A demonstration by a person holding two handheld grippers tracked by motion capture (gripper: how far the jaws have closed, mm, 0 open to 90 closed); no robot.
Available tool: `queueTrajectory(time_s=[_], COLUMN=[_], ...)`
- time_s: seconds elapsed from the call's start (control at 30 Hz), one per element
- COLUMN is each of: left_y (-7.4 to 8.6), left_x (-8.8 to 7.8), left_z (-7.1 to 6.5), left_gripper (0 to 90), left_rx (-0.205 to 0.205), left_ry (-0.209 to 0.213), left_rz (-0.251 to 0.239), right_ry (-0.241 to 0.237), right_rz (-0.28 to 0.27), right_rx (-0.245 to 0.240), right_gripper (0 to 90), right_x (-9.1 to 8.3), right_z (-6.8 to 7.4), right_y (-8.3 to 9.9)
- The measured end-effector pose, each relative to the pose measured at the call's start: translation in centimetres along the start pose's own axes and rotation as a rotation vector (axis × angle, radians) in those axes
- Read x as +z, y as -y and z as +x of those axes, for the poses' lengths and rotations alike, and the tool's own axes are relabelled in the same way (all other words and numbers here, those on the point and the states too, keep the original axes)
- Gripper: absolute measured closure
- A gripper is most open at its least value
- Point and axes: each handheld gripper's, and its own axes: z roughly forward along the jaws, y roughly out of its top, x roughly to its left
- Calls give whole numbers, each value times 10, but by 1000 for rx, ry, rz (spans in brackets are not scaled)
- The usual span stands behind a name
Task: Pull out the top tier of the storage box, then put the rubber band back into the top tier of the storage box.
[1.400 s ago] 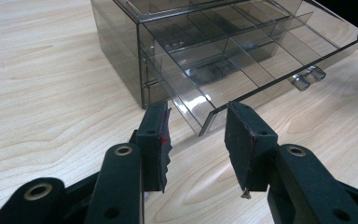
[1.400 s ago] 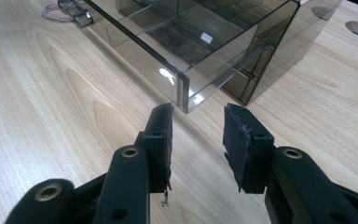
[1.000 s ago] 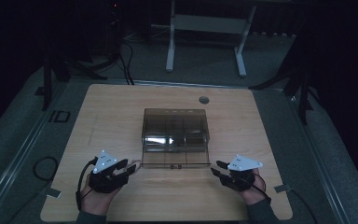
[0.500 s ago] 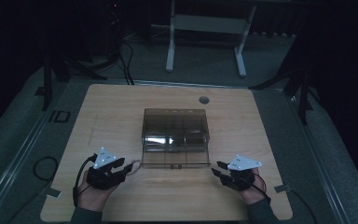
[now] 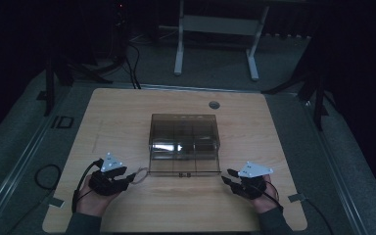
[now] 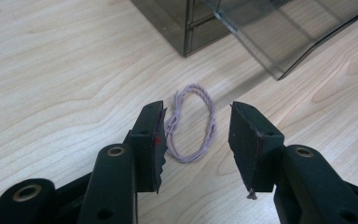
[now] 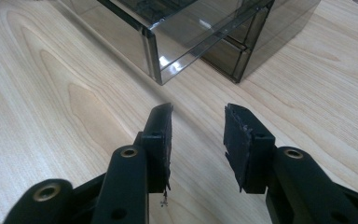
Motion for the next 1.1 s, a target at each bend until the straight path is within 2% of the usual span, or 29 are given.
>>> queueTrajectory(time_s=[0.6,1.1], left_y=[-8,-14], left_x=[8,14], left_z=[2,4], left_gripper=[547,546], left_rx=[43,60], left_ry=[23,31], left_rz=[61,97], right_ry=[-2,-1], right_rz=[7,11], right_rx=[6,15], right_gripper=[621,619], right_x=[1,3], right_z=[-4,-6], right_y=[3,5])
